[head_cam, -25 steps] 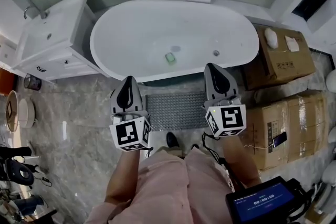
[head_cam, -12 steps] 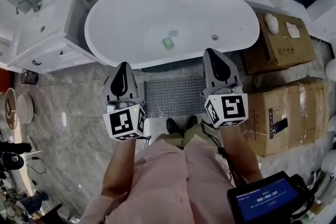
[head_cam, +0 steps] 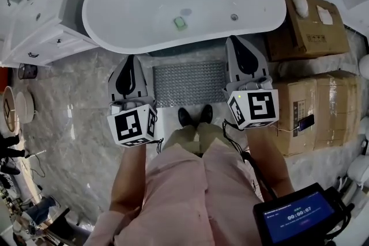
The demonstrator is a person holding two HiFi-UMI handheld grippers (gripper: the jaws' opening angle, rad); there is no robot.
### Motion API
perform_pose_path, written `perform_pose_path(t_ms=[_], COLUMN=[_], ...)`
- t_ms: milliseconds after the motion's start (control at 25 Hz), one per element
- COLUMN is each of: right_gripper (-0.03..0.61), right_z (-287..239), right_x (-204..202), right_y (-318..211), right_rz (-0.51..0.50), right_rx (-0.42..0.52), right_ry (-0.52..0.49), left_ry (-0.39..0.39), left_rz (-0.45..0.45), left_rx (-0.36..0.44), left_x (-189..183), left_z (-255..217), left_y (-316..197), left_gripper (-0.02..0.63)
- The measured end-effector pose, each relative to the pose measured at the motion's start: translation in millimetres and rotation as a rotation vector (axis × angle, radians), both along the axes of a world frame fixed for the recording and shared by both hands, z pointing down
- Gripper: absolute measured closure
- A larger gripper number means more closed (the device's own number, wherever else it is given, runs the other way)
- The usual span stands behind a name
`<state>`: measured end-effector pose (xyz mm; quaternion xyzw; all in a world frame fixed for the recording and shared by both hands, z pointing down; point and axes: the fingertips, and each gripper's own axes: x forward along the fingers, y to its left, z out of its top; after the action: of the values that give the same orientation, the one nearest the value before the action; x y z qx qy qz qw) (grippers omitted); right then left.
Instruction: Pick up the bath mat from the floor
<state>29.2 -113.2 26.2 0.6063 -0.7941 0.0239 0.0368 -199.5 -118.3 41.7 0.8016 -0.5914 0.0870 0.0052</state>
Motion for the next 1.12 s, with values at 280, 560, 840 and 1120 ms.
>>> perform_pose_path(t_ms=[280, 560, 840, 1120], right_gripper=[0.561, 0.561, 0.561, 0.561], right_z=[46, 112, 143, 155], right_x=[16, 26, 25, 33], right_y=[8, 19, 21, 22], right_rz=[0.010, 0.014, 0.050, 0.083], right_rx=[-0.095, -0.192, -0.257, -0.274], right_ry=[-0.001, -0.004, 0.008, -0.007], left_ry=[-0.028, -0.046, -0.051, -0.058], left_rz=[-0.022, -0.051, -0.061, -0.052], left_rx=[-0.092, -0.193, -0.245, -0.262], left_x=[3, -2, -24, -24], left_z=[42, 105, 132, 141], left_y=[9, 24, 16, 13], left_gripper=[0.589, 0.589, 0.589, 0.589])
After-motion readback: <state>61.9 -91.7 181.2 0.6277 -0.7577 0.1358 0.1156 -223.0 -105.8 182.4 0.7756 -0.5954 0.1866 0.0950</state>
